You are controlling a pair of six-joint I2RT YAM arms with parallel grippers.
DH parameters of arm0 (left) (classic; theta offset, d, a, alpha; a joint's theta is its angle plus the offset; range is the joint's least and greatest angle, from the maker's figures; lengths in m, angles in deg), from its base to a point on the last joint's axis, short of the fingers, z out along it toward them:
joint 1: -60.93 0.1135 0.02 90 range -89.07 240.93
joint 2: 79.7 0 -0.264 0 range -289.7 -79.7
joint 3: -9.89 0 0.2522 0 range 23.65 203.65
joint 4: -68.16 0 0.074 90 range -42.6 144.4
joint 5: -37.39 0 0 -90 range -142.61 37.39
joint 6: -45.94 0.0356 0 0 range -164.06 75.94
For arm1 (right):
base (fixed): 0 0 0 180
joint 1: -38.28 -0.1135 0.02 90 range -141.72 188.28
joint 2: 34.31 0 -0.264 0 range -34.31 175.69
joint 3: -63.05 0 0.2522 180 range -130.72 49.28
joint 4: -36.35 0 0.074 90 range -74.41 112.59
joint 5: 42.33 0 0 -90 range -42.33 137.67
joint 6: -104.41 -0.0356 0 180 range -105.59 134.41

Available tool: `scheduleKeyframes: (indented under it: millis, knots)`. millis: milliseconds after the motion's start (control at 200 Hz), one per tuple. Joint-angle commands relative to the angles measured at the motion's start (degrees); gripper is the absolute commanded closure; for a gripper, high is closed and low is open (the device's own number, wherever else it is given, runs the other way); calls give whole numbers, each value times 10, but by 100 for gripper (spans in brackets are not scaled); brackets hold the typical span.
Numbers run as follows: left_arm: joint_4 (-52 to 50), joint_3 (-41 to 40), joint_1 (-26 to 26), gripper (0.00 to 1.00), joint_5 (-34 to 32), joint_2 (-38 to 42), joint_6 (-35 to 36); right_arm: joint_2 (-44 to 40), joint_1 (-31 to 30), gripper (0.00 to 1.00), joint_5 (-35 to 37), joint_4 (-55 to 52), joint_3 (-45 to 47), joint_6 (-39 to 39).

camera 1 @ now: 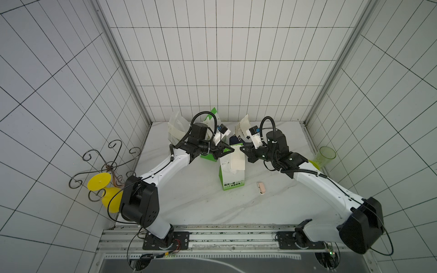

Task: Staple the receipts to the bags
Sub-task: Pick up the takeout bag at the center of the board.

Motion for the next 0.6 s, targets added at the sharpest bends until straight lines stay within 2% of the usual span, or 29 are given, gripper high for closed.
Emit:
scheduleKeyframes:
  millis: [0,90,145,480,510,595]
  knots:
    - [-7,17,2,94,-4,12,19,6,-5,100,13,-13,-79,18]
    - [-8,19,2,94,-5,12,21,10,-5,100,17,-17,-84,23]
    - [-9,20,2,100,-5,11,21,14,-6,100,21,-20,-89,25]
    - [-1,17,2,100,-11,16,20,23,-7,100,51,-18,-104,29]
    - [2,14,2,100,-12,18,20,23,-7,92,55,-16,-103,27]
    - [10,9,2,100,-22,24,15,13,-7,60,79,-5,-92,16]
